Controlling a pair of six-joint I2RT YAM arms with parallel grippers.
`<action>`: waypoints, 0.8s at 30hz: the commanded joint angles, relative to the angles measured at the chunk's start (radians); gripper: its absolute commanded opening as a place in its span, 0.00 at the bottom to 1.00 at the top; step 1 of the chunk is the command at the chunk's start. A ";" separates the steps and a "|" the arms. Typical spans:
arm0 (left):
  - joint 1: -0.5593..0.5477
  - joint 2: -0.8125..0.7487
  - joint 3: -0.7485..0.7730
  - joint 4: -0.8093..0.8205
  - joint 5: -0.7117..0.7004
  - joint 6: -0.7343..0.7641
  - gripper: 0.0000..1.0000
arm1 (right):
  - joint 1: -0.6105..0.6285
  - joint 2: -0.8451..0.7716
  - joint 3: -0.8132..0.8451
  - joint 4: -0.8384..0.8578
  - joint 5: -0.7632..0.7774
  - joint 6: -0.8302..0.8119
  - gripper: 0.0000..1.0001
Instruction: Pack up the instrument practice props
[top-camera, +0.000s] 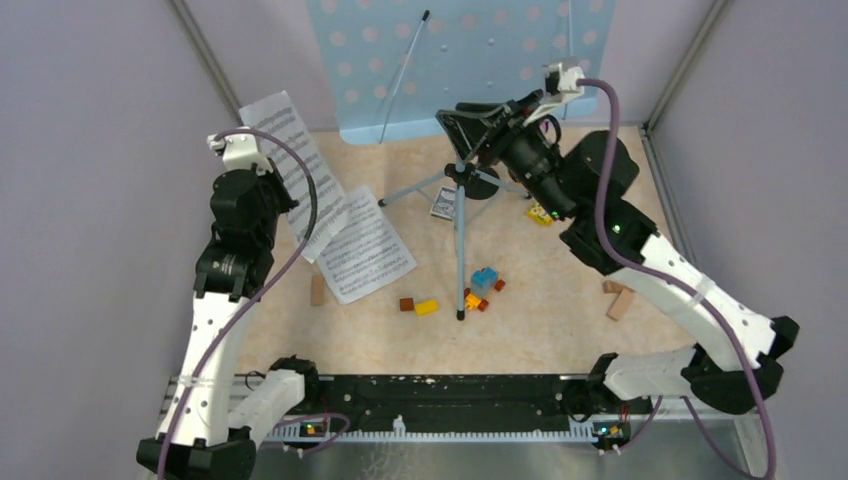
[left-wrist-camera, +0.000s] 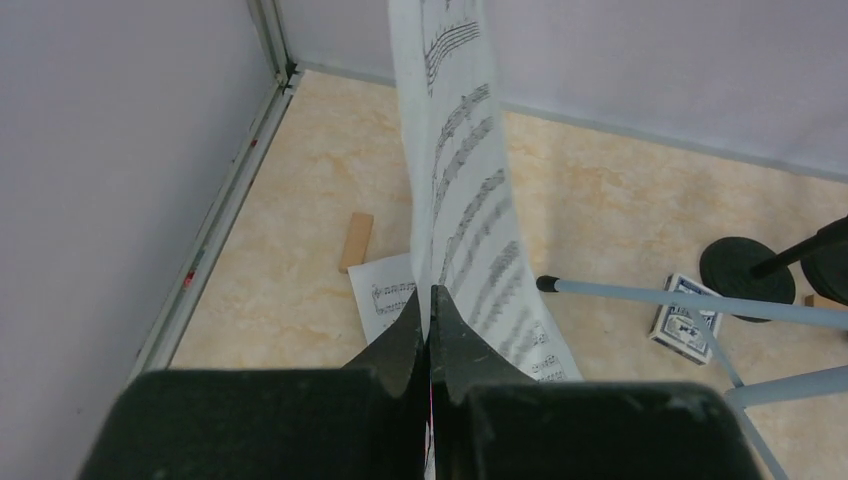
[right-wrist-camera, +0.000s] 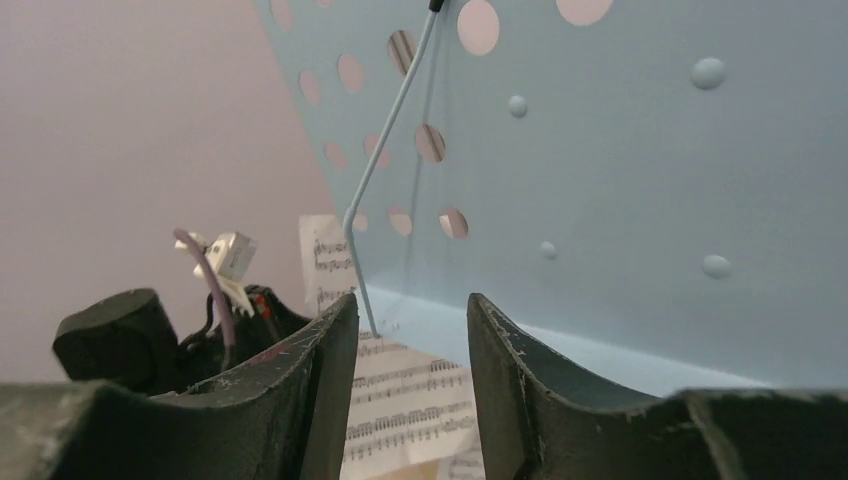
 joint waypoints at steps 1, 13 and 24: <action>0.016 0.010 -0.066 0.102 0.048 0.013 0.00 | 0.009 -0.153 -0.112 -0.015 -0.066 -0.086 0.44; 0.113 0.118 -0.291 0.363 0.592 -0.219 0.00 | 0.009 -0.501 -0.436 -0.265 -0.005 -0.023 0.44; 0.195 0.126 -0.368 0.371 0.612 -0.360 0.00 | 0.009 -0.625 -0.607 -0.324 0.051 0.073 0.44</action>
